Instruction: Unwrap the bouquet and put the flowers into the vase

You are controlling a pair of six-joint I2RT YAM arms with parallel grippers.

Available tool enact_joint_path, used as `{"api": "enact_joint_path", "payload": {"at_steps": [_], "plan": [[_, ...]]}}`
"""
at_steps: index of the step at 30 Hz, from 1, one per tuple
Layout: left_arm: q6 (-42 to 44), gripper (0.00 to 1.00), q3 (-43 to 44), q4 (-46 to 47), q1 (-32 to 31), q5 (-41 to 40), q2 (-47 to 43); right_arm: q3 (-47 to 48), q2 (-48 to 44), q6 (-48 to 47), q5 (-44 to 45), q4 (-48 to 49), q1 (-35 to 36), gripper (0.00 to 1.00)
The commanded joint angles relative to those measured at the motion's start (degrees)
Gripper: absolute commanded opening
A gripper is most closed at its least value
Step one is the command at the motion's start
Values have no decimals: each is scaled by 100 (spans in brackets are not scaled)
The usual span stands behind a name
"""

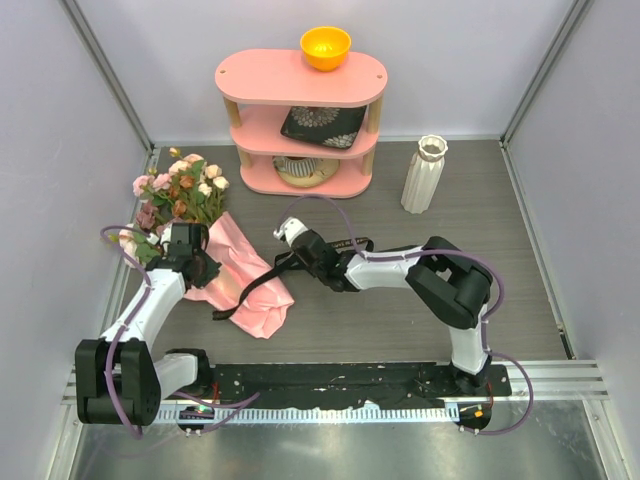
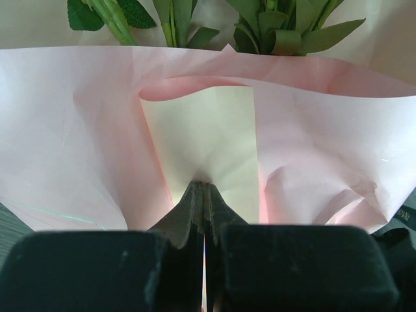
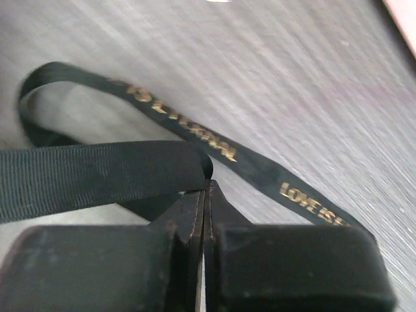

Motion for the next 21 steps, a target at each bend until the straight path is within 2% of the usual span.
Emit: {"api": "enact_joint_path", "payload": {"at_steps": [1,3,5,8,9,10,11,12,14,16,17,18,19,21], "plan": [[63,0,-30,218,35,97,-44,-236,-436,728,1251,759,-262,1],[63,0,-21,201,27,133,-26,-377,-751,1684,1970,690,-473,1],[63,0,-38,201,27,124,-61,-649,-1033,2831,2219,313,-956,1],[54,0,-65,227,35,124,-149,-1124,-1674,3960,2238,-390,-1931,1],[54,0,-65,236,35,150,-158,-1247,-1833,4616,2255,-539,-2168,1],[46,0,-65,262,27,168,-158,-1483,-2217,4892,2325,-1054,-2397,1],[54,0,-65,262,35,220,-166,-1625,-2395,5095,2213,-1146,-2904,1],[54,0,-56,262,35,238,-149,-1757,-2579,5080,2020,-1147,-3100,1],[46,0,-65,271,35,282,-123,-1934,-2740,4529,880,-701,-3417,1],[28,0,-74,297,27,291,-122,-1541,-2556,3679,-112,-672,-3419,1],[28,0,-74,297,35,282,-122,-1399,-2294,3438,-1370,-664,-3410,2],[28,0,-74,297,35,256,-131,-1276,-2169,3244,-1853,-629,-3306,4],[28,0,-74,297,27,247,-149,-1040,-2029,3025,-2197,-646,-3218,5],[19,0,-83,306,35,238,-166,-845,-1765,2743,-2105,-603,-2588,7]]}}
